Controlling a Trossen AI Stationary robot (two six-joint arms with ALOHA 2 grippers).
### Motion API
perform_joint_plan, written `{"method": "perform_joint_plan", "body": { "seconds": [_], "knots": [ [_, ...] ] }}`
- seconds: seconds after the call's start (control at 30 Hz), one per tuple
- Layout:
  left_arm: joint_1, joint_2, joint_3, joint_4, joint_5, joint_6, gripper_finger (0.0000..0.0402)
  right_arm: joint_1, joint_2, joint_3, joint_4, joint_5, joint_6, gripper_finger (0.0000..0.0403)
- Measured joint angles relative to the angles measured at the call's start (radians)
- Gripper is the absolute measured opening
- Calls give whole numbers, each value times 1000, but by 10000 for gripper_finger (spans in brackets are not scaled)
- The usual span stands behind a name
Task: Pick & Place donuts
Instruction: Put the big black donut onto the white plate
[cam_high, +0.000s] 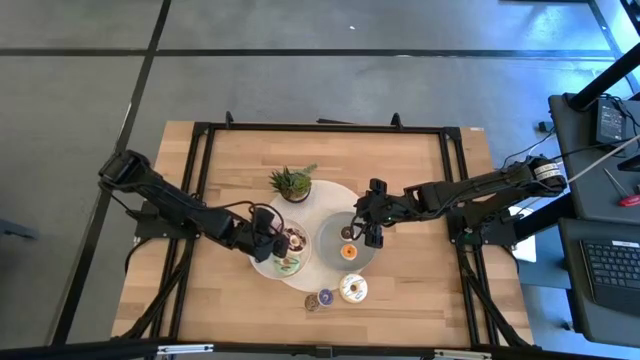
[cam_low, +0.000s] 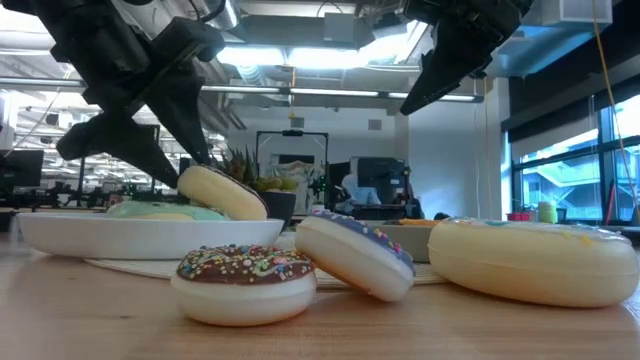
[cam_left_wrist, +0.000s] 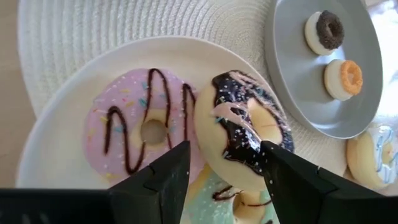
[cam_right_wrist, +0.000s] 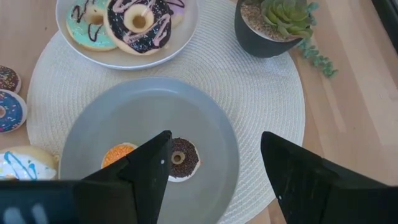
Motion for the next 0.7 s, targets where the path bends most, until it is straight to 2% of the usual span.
{"method": "perform_joint_plan", "body": {
  "seconds": [0.43,0.7],
  "knots": [
    [15,-4,0,-19,-14,1,189,0,0,0,0,0,1,248],
    [52,-5,0,-10,-14,70,190,0,0,0,0,0,2,248]
  ]
}}
